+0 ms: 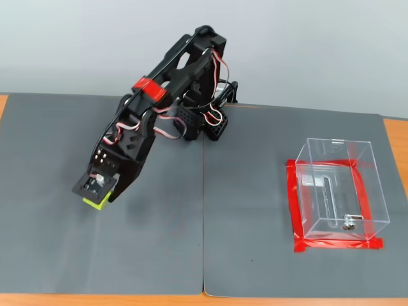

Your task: Pick the green lego block and place it into the transparent box

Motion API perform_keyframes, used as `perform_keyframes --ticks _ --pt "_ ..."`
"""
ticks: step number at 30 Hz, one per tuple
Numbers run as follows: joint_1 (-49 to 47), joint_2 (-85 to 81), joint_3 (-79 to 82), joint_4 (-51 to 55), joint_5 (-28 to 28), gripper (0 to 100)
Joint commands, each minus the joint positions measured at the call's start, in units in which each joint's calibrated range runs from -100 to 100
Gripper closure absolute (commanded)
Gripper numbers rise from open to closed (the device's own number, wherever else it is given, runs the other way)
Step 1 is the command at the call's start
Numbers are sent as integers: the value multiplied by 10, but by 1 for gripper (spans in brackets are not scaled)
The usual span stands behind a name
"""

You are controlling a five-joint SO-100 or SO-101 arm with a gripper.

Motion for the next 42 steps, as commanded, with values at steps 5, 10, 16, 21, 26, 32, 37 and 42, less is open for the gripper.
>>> perform_keyframes --ticks 5,10,16,21,26,32,37,42 --pt "-60 -111 -77 1 -47 91" --pt "-105 -135 -112 1 -53 91" --pt "-176 -143 -115 1 -51 91" --pt "-253 -143 -116 1 -51 91" --pt "-352 -154 -135 34 -53 91" --pt "-488 -159 -164 115 -53 91" --pt "-588 -157 -164 145 -53 91" --pt "-664 -148 -164 151 -53 91"
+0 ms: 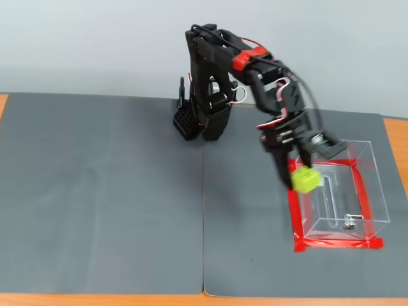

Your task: Pick the green lego block and place it into the transparent box

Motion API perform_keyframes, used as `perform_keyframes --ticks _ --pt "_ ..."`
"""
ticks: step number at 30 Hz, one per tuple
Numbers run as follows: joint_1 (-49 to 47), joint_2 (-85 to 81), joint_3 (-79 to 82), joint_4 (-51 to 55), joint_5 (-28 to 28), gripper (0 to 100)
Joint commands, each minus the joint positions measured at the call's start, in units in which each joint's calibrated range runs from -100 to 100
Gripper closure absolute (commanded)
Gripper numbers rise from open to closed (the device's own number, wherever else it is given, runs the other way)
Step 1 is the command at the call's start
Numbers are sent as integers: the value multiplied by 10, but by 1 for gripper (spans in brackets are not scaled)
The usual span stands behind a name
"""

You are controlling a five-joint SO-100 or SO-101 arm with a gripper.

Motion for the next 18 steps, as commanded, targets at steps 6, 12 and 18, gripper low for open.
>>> perform_keyframes --ticks 6,12,18 --pt "-98 -8 -27 2 -2 91" --pt "-122 30 -32 -1 -2 91" --pt "-137 85 -63 -5 -2 91"
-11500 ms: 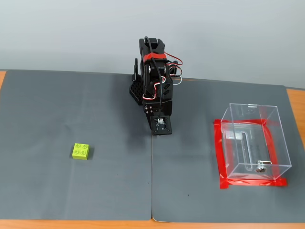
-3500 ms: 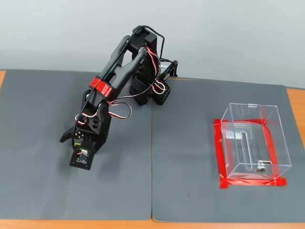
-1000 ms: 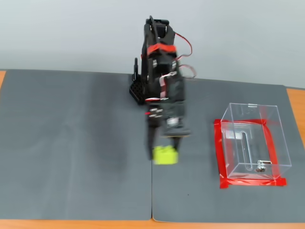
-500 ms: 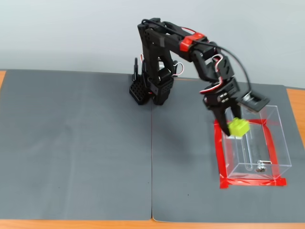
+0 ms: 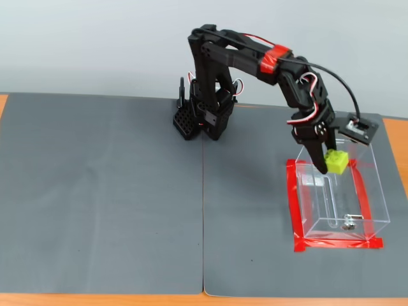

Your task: Pick the green lego block and place it into the transparent box

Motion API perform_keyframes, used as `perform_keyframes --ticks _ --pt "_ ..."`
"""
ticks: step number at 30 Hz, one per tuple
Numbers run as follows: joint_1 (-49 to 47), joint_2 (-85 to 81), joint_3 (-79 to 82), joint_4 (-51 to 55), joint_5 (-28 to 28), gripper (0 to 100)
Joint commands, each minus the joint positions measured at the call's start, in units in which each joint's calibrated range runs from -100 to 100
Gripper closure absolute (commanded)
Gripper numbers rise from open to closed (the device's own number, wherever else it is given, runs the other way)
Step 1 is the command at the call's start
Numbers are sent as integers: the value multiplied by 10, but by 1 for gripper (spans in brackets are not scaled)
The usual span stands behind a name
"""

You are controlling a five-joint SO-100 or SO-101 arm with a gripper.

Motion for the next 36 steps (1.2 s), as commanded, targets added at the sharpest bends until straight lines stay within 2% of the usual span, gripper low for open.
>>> perform_keyframes --ticks 1,10,20,22,28,36 --pt "-13 18 -52 -7 -2 91" --pt "-53 103 -131 -2 -2 91" --pt "-61 137 -132 -2 -1 90" --pt "-60 137 -130 -2 -1 88" --pt "-57 133 -126 -5 0 73" --pt "-57 127 -130 0 -1 74"
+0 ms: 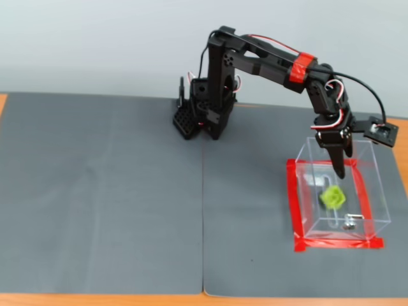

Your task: Pick the green lego block and place it into the transparent box

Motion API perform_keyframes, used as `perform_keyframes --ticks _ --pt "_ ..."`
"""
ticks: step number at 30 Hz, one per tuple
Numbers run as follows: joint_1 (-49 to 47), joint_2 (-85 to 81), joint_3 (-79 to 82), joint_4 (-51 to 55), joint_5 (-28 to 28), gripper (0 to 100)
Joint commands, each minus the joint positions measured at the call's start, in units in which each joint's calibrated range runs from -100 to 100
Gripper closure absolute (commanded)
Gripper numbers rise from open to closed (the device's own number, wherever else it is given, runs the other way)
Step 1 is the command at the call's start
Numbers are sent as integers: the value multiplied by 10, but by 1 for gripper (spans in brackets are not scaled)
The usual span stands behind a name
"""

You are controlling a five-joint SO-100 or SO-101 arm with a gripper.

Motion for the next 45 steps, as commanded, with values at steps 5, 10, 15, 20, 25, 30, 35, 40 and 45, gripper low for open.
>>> perform_keyframes --ticks 5,10,15,20,25,30,35,40,45 --pt "5 -16 -32 1 2 86" --pt "7 -48 -32 2 3 98" --pt "54 -98 -30 2 3 98" --pt "126 -165 -19 8 3 98" --pt "213 -220 -16 53 2 98" --pt "311 -277 -13 124 -1 98" --pt "388 -352 31 147 -1 98" --pt "451 -453 123 141 -1 98" --pt "485 -533 198 139 -1 98"
